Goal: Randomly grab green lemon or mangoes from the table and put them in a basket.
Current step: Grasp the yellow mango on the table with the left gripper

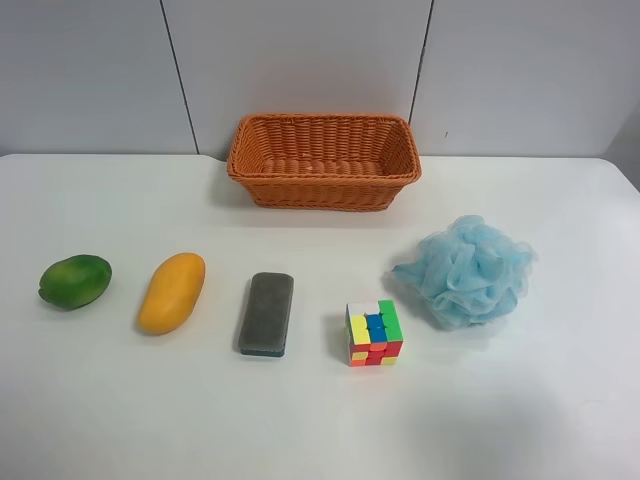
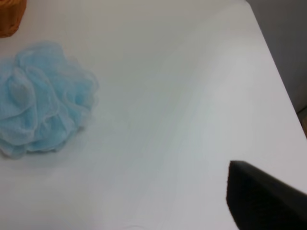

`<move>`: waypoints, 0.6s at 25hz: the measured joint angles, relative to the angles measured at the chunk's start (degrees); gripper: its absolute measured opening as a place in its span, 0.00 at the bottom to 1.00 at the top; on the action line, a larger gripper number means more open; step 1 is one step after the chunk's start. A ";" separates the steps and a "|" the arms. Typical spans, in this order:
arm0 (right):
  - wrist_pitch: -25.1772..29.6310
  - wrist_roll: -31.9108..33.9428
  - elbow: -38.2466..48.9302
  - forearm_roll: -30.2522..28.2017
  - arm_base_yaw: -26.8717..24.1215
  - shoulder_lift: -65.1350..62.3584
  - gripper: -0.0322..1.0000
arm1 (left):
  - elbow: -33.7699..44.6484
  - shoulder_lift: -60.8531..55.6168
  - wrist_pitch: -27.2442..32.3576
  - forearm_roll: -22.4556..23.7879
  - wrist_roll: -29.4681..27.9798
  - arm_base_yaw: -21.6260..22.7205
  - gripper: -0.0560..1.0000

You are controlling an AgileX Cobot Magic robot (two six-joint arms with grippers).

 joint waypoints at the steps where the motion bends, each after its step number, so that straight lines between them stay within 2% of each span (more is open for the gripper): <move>1: 0.00 0.00 0.00 0.00 0.00 0.00 0.99 | 0.00 0.00 0.00 0.00 0.00 0.00 0.99; 15: 0.00 0.00 0.00 0.00 0.00 0.00 0.99 | 0.00 0.00 0.00 0.00 0.00 0.00 0.99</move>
